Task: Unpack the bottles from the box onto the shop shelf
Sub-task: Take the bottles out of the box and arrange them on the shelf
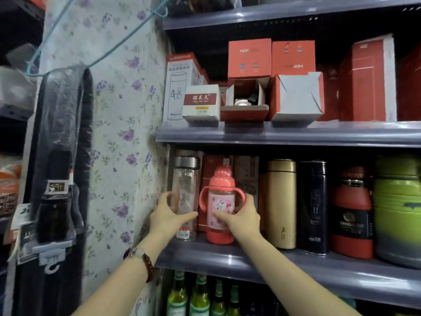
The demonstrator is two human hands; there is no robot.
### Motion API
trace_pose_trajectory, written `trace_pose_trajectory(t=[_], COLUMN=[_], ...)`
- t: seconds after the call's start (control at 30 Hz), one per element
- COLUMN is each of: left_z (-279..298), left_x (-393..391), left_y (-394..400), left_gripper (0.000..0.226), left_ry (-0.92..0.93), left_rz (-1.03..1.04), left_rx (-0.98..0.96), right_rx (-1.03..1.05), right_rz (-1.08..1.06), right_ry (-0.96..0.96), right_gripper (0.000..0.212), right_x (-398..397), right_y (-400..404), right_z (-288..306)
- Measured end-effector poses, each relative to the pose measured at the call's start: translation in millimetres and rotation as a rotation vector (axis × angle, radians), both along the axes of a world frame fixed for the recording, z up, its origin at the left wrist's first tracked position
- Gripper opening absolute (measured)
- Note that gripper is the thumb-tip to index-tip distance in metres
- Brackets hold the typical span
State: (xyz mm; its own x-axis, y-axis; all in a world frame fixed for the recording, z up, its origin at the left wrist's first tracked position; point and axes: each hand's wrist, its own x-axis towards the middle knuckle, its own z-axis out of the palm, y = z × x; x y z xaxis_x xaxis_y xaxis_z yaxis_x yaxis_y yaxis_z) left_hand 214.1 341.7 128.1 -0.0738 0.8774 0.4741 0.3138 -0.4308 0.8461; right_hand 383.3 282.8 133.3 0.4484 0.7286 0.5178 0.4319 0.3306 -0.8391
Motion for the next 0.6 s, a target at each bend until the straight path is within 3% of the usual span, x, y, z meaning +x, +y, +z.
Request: trace_pose_trajectory(t=[0.2,0.27,0.43,0.5,0.6], left_z=[1.2,4.2,3.5,3.7,3.9], left_x=[-6.9,1.6,21.3,19.6,9.9], left_y=[4.4,-1.6,-14.4,-15.0,-12.6], left_gripper=[0.089,0.091,0.098,0.098,0.105], left_ry=[-0.078,-0.068,0.036,0.019,-0.057], left_rz=[-0.343,-0.326,-0.02,-0.041,-0.282], left_rx=[-0.212,-0.205,-0.043,-0.034,-0.124], right_rx=[0.034,0.038,0.046,0.058,0.077], right_rz=[0.002,0.0,0.029,0.029,0.013], right_ry=[0.004,0.005,0.008,0.014,0.022], right_gripper=[0.068,0.068,0.067,0.068,0.07], right_x=[20.3,19.1,14.8,18.2,24.1], right_y=[-19.9,-19.7,-18.8,-21.7,-25.9], right_z=[-3.5,-4.2,-4.2,-5.0,-8.4])
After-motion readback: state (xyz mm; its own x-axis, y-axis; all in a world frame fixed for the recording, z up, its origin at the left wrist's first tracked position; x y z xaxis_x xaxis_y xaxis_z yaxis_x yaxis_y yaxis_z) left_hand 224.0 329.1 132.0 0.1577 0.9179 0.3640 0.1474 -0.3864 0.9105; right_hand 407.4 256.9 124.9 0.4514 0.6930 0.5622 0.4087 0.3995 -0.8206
